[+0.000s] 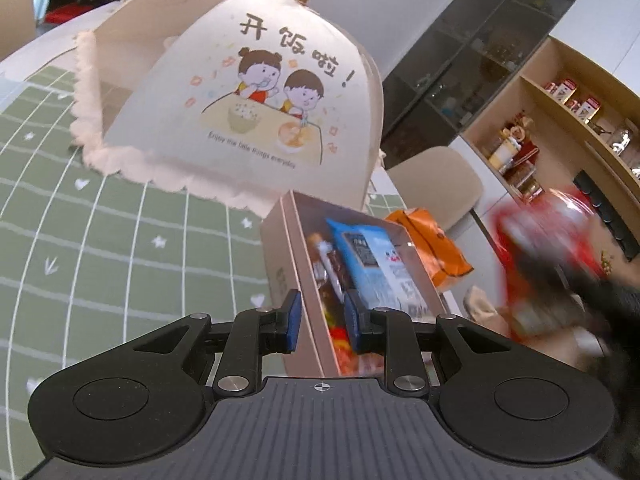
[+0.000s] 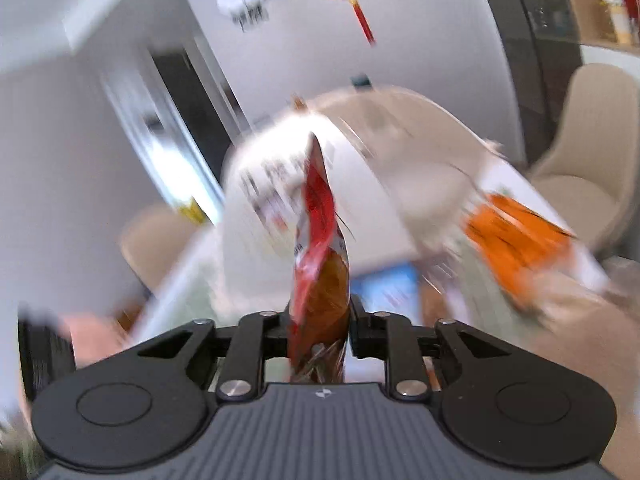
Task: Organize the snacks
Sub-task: 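Carry both packets into the pink box and open both tools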
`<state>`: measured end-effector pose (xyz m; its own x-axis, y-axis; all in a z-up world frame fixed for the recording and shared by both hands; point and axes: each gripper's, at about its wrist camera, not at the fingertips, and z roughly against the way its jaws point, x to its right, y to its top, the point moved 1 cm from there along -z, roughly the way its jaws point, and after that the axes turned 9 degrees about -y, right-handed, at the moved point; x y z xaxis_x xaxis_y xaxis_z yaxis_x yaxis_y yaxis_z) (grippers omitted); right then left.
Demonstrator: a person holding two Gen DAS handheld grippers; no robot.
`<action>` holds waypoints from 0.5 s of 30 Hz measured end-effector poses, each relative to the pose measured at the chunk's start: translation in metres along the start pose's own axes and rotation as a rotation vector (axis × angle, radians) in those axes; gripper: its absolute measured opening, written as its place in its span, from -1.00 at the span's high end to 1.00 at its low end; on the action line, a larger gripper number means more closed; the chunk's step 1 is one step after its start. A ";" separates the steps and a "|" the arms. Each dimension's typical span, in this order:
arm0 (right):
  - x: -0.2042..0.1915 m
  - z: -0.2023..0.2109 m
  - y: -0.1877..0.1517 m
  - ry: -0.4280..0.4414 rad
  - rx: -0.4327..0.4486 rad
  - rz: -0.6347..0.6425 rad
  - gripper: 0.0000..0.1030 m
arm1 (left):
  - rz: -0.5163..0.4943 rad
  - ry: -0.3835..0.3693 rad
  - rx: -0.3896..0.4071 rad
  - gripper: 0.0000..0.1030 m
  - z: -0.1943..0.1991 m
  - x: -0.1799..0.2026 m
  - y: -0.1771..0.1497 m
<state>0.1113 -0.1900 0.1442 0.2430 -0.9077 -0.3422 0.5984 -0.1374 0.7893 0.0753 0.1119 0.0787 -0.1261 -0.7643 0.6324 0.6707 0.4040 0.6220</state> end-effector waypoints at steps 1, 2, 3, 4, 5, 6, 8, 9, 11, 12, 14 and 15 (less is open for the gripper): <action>-0.003 -0.017 0.001 -0.048 0.003 0.008 -0.09 | -0.007 0.008 -0.003 0.48 0.004 0.002 -0.003; -0.005 -0.028 -0.001 -0.112 -0.004 0.018 -0.14 | -0.031 0.023 -0.009 0.48 0.008 0.006 -0.007; -0.007 -0.036 -0.005 -0.156 -0.015 0.033 -0.14 | -0.060 0.038 -0.015 0.48 0.011 0.009 -0.011; -0.007 -0.040 -0.010 -0.168 -0.034 0.045 -0.14 | -0.087 0.051 -0.018 0.48 0.013 0.012 -0.015; -0.008 -0.040 -0.015 -0.166 -0.046 0.054 -0.14 | -0.117 0.065 -0.020 0.48 0.016 0.015 -0.020; -0.008 -0.037 -0.021 -0.170 -0.051 0.070 -0.14 | -0.143 0.082 -0.022 0.48 0.018 0.018 -0.027; -0.010 -0.028 -0.034 -0.208 -0.051 0.134 -0.16 | -0.172 0.106 -0.029 0.48 0.017 0.021 -0.040; -0.012 -0.024 -0.041 -0.229 -0.051 0.172 -0.18 | -0.196 0.119 -0.042 0.48 0.015 0.024 -0.051; -0.015 -0.018 -0.062 -0.269 -0.073 0.252 -0.25 | -0.259 0.165 -0.070 0.48 0.009 0.030 -0.071; -0.017 -0.016 -0.071 -0.278 -0.086 0.281 -0.26 | -0.290 0.191 -0.083 0.48 0.005 0.033 -0.081; -0.016 -0.014 -0.098 -0.308 -0.130 0.333 -0.28 | -0.332 0.233 -0.101 0.48 0.001 0.036 -0.100; -0.016 -0.013 -0.113 -0.322 -0.160 0.349 -0.28 | -0.341 0.257 -0.100 0.48 0.000 0.036 -0.110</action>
<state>0.0495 -0.1547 0.0541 0.2171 -0.9684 0.1228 0.6390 0.2361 0.7321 -0.0031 0.0403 0.0335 -0.1755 -0.9509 0.2551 0.6913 0.0655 0.7196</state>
